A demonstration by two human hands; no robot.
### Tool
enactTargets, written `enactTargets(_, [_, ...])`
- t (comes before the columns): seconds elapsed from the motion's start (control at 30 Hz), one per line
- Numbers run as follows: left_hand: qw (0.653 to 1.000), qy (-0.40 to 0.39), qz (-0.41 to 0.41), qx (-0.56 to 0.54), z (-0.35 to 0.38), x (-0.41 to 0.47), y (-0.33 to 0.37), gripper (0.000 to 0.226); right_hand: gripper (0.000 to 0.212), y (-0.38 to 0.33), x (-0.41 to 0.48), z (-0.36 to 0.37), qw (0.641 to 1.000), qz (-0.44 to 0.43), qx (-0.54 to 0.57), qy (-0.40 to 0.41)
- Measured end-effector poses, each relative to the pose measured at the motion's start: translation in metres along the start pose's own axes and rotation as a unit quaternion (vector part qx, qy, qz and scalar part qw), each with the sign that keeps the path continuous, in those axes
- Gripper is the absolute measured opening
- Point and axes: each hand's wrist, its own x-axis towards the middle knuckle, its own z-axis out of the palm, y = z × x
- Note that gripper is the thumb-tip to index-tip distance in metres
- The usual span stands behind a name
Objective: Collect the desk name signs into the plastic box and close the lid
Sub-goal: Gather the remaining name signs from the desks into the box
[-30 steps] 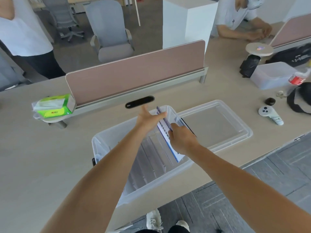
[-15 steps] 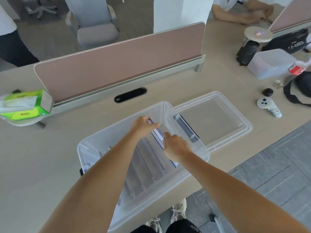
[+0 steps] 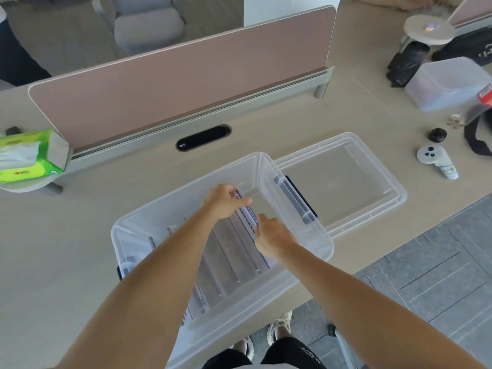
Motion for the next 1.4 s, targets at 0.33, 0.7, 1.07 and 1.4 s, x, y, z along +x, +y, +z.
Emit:
enactTargets(0.33, [1.000, -0.011, -0.009, -0.023, 0.003, 0.020, 0.003, 0.057, 0.019, 0.009, 0.001, 0.001, 0.997, -0.003, -0.039, 0.060])
enactTargets(0.7, [0.997, -0.054, 0.021, -0.051, -0.009, 0.025, -0.016, 0.037, 0.024, 0.006, 0.009, -0.003, 0.999, -0.029, 0.037, -0.027])
enactTargets(1.07, [0.997, -0.069, -0.002, -0.022, -0.020, 0.022, -0.010, 0.038, 0.035, 0.017, 0.018, -0.008, 0.993, -0.030, 0.098, -0.056])
enactTargets(1.4, [0.990, -0.128, -0.028, -0.047, -0.029, 0.012, -0.003, 0.056, 0.042, 0.021, 0.015, -0.007, 0.991, -0.038, 0.112, -0.061])
